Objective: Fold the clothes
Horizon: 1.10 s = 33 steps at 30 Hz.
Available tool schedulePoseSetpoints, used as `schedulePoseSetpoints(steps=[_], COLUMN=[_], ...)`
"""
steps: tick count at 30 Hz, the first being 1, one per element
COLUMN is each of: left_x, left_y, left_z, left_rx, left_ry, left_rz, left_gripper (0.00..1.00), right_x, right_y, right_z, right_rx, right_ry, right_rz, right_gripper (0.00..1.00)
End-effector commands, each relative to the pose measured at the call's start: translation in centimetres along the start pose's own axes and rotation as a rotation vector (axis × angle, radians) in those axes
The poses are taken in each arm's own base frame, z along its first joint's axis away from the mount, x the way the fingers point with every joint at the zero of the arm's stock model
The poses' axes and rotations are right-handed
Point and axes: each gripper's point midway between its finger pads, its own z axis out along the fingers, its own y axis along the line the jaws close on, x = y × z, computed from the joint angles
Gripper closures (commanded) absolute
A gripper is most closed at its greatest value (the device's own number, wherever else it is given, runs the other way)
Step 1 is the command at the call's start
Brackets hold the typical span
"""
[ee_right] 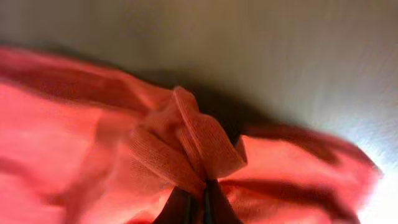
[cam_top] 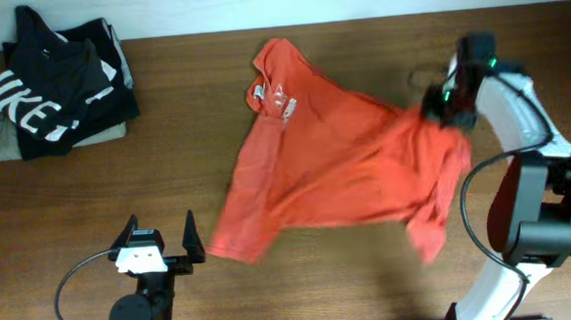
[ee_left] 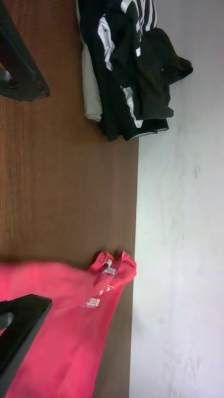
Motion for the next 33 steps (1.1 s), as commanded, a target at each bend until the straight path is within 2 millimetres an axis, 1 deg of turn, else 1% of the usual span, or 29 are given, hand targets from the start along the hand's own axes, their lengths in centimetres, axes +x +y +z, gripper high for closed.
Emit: schedulePoseSetpoints(steps=[1,2,3,5,7,9,12,13,14,16,17,20,21,22,24,27,28,29,30,32,33], left_x=[0.2,0.2,0.2,0.2,0.2,0.2,0.2,0.2,0.2,0.2,0.2,0.2,0.2,0.2,0.2,0.2,0.1,-0.3,-1.2,-2.4,-3.4], left_y=[-0.3,-0.3,-0.3,-0.3,-0.3,-0.3,-0.3,-0.3,-0.3,-0.3,-0.3,-0.3,-0.3,-0.3,-0.3,-0.4,-1.0,-2.0,-3.9,-6.7,-8.0], left_z=[0.0,0.0,0.0,0.0,0.0,0.0,0.0,0.0,0.0,0.0,0.0,0.0,0.0,0.0,0.0,0.0,0.0,-0.1,-0.5,-1.5,-2.2], left_rx=[0.018,0.018,0.018,0.018,0.018,0.018,0.018,0.018,0.018,0.018,0.018,0.018,0.018,0.018,0.018,0.025,0.058,0.118,0.229,0.4,0.478], left_ry=[0.004,0.004,0.004,0.004,0.004,0.004,0.004,0.004,0.004,0.004,0.004,0.004,0.004,0.004,0.004,0.004,0.002,-0.012,-0.042,-0.087,-0.126], left_rz=[0.02,0.02,0.02,0.02,0.02,0.02,0.02,0.02,0.02,0.02,0.02,0.02,0.02,0.02,0.02,0.013,-0.013,-0.048,-0.055,-0.035,-0.018], left_gripper=[0.01,0.01,0.01,0.01,0.01,0.01,0.01,0.01,0.01,0.01,0.01,0.01,0.01,0.01,0.01,0.01,0.01,0.01,0.01,0.01,0.01], right_x=[-6.7,-7.1,-6.7,-4.9,-3.6,-2.9,-1.9,-2.2,-3.3,-4.6,-5.5,-6.3,-6.4,-6.6,-6.6,-6.5,-6.6,-6.6,-6.6,-6.6,-6.6], right_y=[2.5,3.3,4.0,4.9,6.0,7.1,9.2,9.2,7.9,5.7,3.0,-1.2,-1.8,-2.8,-2.6,-2.6,-2.6,-2.6,-2.6,-2.6,-2.6], right_z=[-6.4,-7.3,-7.4,-6.7,-6.2,-6.0,-5.8,-5.7,-5.9,-6.2,-6.7,-7.2,-7.2,-7.4,-7.2,-7.2,-7.2,-7.2,-7.2,-7.2,-7.2], right_rx=[-0.045,-0.056,-0.065,-0.062,-0.065,-0.072,-0.077,-0.046,0.039,0.116,0.184,0.233,0.228,0.231,0.18,0.179,0.179,0.179,0.179,0.179,0.179], right_ry=[-0.21,-0.224,-0.208,-0.151,-0.112,-0.093,-0.087,-0.111,-0.169,-0.215,-0.24,-0.236,-0.232,-0.233,-0.217,-0.217,-0.217,-0.217,-0.217,-0.217,-0.217], right_rz=[-0.019,-0.03,-0.042,-0.061,-0.031,0.003,-0.043,-0.052,-0.049,-0.021,0.02,0.09,0.102,0.125,0.136,0.136,0.136,0.136,0.136,0.136,0.136], right_gripper=[0.85,0.12,0.01,0.01,0.01,0.01,0.01,0.02,0.01,0.01,0.01,0.01,0.01,0.01,0.01,0.01,0.01,0.01,0.01,0.01,0.01])
